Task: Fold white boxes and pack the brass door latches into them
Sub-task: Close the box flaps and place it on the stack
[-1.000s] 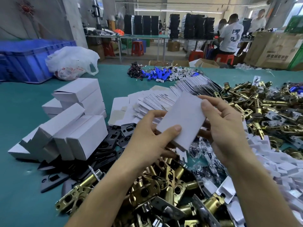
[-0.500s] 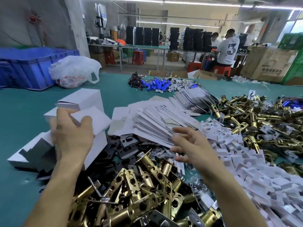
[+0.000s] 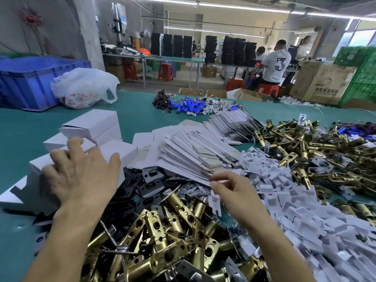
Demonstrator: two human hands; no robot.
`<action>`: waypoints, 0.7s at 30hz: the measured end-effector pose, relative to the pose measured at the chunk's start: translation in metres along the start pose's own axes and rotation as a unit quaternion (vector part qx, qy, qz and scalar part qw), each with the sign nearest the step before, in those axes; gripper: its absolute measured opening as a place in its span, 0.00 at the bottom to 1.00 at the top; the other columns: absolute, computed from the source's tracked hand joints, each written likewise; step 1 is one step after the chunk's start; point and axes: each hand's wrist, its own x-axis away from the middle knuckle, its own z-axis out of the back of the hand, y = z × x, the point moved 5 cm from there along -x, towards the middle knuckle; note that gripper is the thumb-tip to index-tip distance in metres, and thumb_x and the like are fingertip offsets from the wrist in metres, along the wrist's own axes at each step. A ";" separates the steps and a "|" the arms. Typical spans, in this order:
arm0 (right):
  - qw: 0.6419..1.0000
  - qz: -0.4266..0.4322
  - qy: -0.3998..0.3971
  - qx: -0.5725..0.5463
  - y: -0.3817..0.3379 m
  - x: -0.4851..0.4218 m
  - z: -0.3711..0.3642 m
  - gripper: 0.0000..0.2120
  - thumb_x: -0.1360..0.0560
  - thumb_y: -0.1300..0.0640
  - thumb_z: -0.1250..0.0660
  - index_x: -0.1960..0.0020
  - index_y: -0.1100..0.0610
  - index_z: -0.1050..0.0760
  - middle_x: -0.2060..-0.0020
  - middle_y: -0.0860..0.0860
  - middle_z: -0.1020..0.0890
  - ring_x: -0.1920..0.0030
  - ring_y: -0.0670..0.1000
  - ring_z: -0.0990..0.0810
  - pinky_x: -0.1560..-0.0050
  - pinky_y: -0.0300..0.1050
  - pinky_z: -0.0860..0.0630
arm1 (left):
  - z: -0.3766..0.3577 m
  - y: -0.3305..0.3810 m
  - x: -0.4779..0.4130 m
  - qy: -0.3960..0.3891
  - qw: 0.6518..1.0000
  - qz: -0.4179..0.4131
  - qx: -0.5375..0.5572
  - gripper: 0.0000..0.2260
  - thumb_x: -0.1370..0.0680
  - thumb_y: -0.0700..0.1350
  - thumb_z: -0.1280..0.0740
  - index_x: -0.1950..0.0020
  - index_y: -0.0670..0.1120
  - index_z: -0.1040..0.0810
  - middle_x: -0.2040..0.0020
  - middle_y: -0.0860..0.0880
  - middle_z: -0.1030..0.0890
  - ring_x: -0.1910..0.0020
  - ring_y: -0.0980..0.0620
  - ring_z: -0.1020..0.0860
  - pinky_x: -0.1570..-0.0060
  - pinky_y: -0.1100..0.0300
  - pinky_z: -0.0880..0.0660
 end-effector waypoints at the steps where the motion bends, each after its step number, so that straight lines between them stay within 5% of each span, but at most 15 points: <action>1: 0.999 0.017 0.031 0.024 -0.001 -0.003 0.005 0.05 0.22 0.55 0.33 0.49 0.47 0.21 0.65 0.47 0.19 0.73 0.38 0.25 0.73 0.29 0.31 | 0.001 0.003 0.001 0.015 1.000 -0.013 -0.002 0.18 0.19 0.56 0.37 0.43 0.44 0.16 0.29 0.43 0.32 0.38 0.39 0.37 0.44 0.44 0.39; 4: 0.986 0.065 0.104 0.114 -0.010 -0.016 0.019 0.06 0.20 0.57 0.36 0.47 0.49 0.21 0.62 0.47 0.19 0.68 0.38 0.23 0.67 0.33 0.28 | 0.002 0.019 0.004 0.042 0.993 -0.112 0.003 0.07 0.22 0.40 0.32 0.51 0.47 0.14 0.35 0.44 0.21 0.39 0.41 0.27 0.47 0.47 0.41; 6: 0.967 0.081 0.123 0.209 -0.012 -0.029 0.025 0.10 0.19 0.57 0.38 0.41 0.51 0.22 0.48 0.50 0.20 0.48 0.46 0.22 0.46 0.44 0.24 | -0.001 0.033 0.009 0.014 0.981 -0.189 0.032 0.13 0.25 0.32 0.31 0.50 0.49 0.14 0.44 0.46 0.15 0.45 0.43 0.19 0.42 0.47 0.32; 8: 0.946 0.066 0.113 0.297 -0.008 -0.044 0.027 0.15 0.18 0.57 0.40 0.32 0.55 0.27 0.36 0.54 0.26 0.35 0.54 0.28 0.33 0.52 0.31 | -0.003 0.043 0.016 -0.001 0.971 -0.239 0.028 0.16 0.23 0.35 0.33 0.45 0.54 0.14 0.45 0.50 0.14 0.44 0.45 0.19 0.36 0.49 0.30; 10: 0.929 0.028 0.078 0.361 0.000 -0.056 0.027 0.21 0.17 0.55 0.43 0.25 0.58 0.35 0.28 0.57 0.32 0.27 0.57 0.34 0.27 0.55 0.37 | -0.013 0.045 0.019 -0.032 0.966 -0.257 -0.018 0.17 0.18 0.45 0.40 0.33 0.59 0.22 0.31 0.55 0.22 0.30 0.52 0.27 0.27 0.52 0.41; 13: 0.893 -0.011 0.034 0.449 0.015 -0.065 0.025 0.26 0.16 0.49 0.46 0.22 0.57 0.43 0.24 0.59 0.37 0.24 0.59 0.38 0.26 0.56 0.40 | -0.018 0.029 0.011 -0.070 0.972 -0.198 -0.102 0.20 0.17 0.50 0.43 0.25 0.65 0.32 0.18 0.54 0.42 0.20 0.50 0.44 0.24 0.49 0.49; 16: 0.862 -0.018 0.067 0.501 0.013 -0.067 0.026 0.23 0.17 0.45 0.45 0.26 0.54 0.38 0.29 0.57 0.31 0.31 0.60 0.30 0.34 0.55 0.34 | -0.010 0.019 0.010 -0.052 0.987 -0.121 -0.087 0.22 0.21 0.43 0.38 0.33 0.65 0.24 0.21 0.53 0.37 0.22 0.49 0.41 0.28 0.50 0.45; 21: 0.865 0.017 0.106 0.490 -0.005 -0.073 0.022 0.18 0.18 0.48 0.45 0.33 0.54 0.26 0.36 0.56 0.26 0.36 0.58 0.30 0.39 0.54 0.33 | -0.008 0.016 0.010 -0.054 0.994 -0.061 -0.079 0.19 0.23 0.44 0.35 0.35 0.62 0.21 0.24 0.49 0.34 0.25 0.46 0.38 0.31 0.50 0.43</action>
